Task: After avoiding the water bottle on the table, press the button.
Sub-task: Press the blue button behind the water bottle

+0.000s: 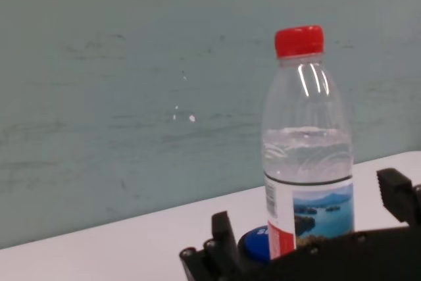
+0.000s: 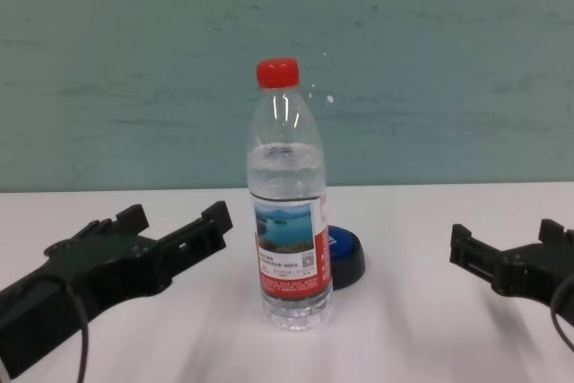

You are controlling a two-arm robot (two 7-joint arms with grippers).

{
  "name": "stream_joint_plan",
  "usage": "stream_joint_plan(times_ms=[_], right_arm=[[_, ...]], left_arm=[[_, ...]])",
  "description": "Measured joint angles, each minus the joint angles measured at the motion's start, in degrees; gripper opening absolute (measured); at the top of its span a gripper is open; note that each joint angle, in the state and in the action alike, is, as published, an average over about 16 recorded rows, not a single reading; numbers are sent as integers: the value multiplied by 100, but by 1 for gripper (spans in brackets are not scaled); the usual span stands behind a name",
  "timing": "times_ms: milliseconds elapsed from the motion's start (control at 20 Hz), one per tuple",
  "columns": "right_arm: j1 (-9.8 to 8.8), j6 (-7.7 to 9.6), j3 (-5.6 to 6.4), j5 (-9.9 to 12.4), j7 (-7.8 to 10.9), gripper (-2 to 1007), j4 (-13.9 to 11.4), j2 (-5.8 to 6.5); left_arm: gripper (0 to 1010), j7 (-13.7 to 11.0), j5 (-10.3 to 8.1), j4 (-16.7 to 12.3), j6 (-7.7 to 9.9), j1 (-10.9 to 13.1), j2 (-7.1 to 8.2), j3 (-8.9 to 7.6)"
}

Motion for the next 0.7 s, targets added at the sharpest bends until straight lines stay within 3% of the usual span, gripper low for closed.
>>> stream_joint_plan(times_ms=[700], right_arm=[[0, 0, 0, 0, 0, 1004, 0, 0]], left_arm=[[1010, 4, 1, 43, 6, -28, -9, 34]])
